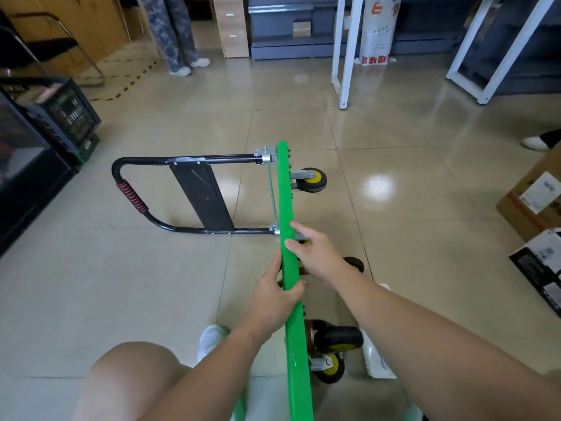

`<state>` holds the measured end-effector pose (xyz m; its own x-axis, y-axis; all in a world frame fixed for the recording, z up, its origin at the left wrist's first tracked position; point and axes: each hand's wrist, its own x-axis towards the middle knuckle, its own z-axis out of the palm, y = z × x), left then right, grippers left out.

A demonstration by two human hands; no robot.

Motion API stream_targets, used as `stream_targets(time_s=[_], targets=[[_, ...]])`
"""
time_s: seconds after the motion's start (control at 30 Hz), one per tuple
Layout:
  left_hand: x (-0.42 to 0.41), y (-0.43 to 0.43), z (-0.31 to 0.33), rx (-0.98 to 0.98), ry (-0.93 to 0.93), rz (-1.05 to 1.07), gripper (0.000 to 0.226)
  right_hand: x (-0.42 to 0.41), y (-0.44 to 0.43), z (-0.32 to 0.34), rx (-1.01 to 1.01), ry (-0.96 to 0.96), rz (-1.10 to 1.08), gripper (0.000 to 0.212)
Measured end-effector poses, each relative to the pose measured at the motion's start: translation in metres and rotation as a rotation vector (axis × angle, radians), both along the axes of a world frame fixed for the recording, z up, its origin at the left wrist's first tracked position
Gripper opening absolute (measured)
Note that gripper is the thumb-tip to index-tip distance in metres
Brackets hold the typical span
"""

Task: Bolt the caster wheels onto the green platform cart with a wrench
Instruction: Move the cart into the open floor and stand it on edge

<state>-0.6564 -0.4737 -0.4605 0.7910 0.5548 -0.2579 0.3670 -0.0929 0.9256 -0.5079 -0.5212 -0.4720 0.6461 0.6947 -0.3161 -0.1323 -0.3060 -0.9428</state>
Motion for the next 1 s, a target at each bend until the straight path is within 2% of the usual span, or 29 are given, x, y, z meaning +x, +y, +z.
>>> stream_targets(time_s=[0.17,0.27,0.37,0.47,0.7,0.83,1.0], targets=[[0.004,0.003,0.001,0.063,-0.018,0.007,0.059,0.001,-0.014,0.011,-0.018,-0.014,-0.005,0.048],[0.009,0.010,0.004,0.079,-0.002,0.019,0.064,0.019,-0.042,0.007,-0.046,0.019,-0.132,0.044],[0.024,0.023,0.008,0.153,0.035,0.000,0.077,0.047,-0.086,-0.019,-0.161,0.009,-0.274,0.037],[0.040,0.036,0.012,0.185,0.054,-0.015,0.078,0.067,-0.128,-0.060,-0.344,0.009,-0.305,0.025],[0.052,0.034,-0.008,0.250,0.078,-0.025,0.071,0.073,-0.171,-0.186,-0.782,-0.115,-0.113,0.044],[0.052,0.034,-0.018,0.355,0.130,-0.072,0.071,0.074,-0.179,-0.246,-0.895,-0.108,-0.067,0.046],[0.056,0.035,-0.024,0.354,0.135,-0.066,0.071,0.083,-0.180,-0.300,-0.980,-0.171,-0.021,0.038]])
